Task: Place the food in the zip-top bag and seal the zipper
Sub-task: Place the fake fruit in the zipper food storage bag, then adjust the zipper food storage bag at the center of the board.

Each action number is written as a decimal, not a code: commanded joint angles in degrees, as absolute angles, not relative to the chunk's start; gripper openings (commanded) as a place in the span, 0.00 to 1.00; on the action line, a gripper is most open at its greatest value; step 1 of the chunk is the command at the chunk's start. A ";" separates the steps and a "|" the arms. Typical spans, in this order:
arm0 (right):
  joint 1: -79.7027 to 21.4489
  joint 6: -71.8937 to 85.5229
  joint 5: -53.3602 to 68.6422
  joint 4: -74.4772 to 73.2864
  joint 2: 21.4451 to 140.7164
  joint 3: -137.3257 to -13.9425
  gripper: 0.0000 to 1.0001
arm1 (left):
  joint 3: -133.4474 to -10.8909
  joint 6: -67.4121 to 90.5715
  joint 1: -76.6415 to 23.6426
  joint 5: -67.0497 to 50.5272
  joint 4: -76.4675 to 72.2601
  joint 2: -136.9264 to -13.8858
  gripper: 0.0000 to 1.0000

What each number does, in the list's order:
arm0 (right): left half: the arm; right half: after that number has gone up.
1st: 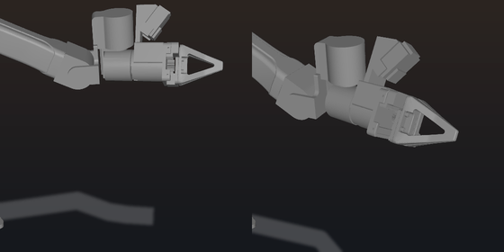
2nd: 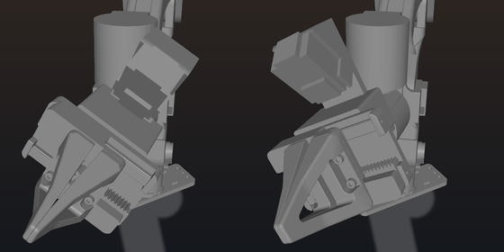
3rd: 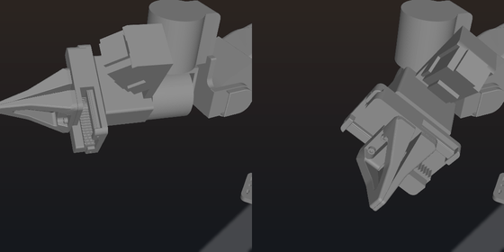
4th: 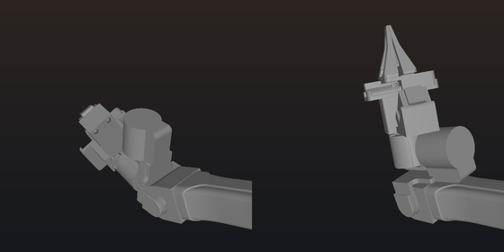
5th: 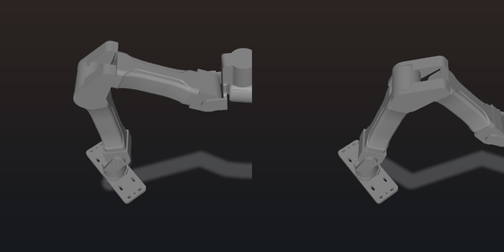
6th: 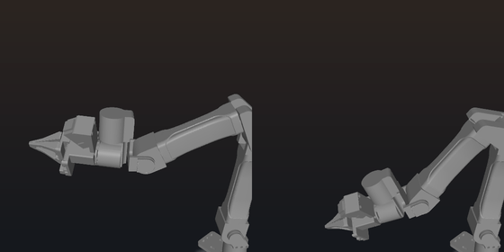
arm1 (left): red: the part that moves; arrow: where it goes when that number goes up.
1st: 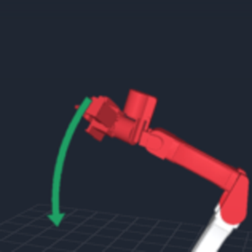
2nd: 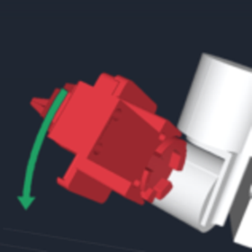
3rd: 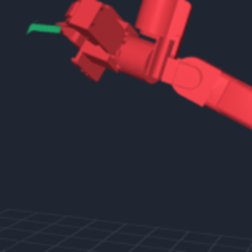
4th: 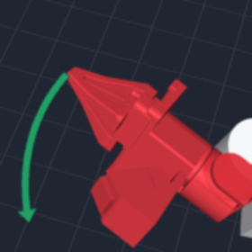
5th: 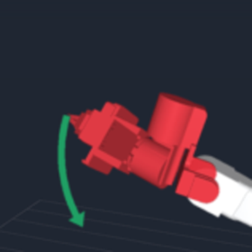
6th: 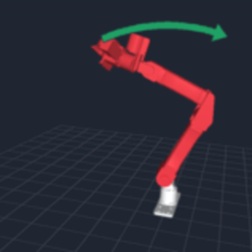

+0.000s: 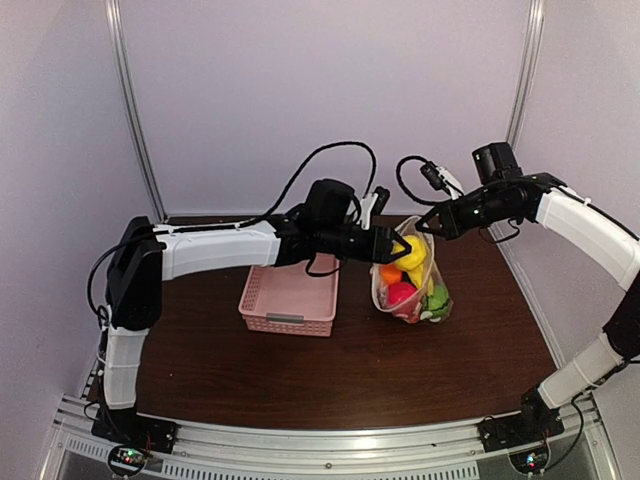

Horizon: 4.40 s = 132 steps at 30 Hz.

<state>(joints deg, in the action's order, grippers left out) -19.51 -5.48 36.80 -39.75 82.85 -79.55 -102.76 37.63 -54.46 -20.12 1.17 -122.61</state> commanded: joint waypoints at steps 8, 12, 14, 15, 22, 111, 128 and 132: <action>-20.01 -12.67 44.30 -46.77 81.65 -85.00 0.00 | -106.42 26.74 -57.26 -19.51 12.69 -114.91 0.91; -19.90 -19.27 46.80 -53.49 81.82 -87.90 0.00 | -100.67 20.13 -57.26 -21.63 14.50 -105.74 0.91; -19.86 -22.69 47.49 -56.36 81.85 -88.64 0.00 | -97.22 16.69 -57.25 -22.73 14.45 -100.87 0.91; -19.86 -23.81 47.76 -57.47 81.84 -88.75 0.00 | -95.62 14.98 -57.29 -22.94 14.65 -98.62 0.91; -19.91 -26.79 48.95 -58.41 81.72 -85.35 0.00 | -79.44 0.97 -57.30 -20.82 12.43 -88.94 0.82; -12.14 -32.44 10.21 -71.83 73.86 -81.23 0.00 | -72.76 -9.15 -65.73 -1.13 -3.57 -95.52 0.00; -12.58 -44.57 31.69 -81.77 71.98 -88.04 0.44 | -74.32 -5.33 -65.34 -10.82 -8.20 -100.72 0.01; -15.02 -47.31 36.70 -80.08 71.19 -87.57 0.51 | -74.27 -4.55 -65.30 -10.83 -7.86 -100.36 0.00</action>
<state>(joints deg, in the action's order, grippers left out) -12.95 -43.48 29.12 -76.44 72.20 -87.07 -72.79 -6.20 -65.67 -9.69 -5.80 -100.20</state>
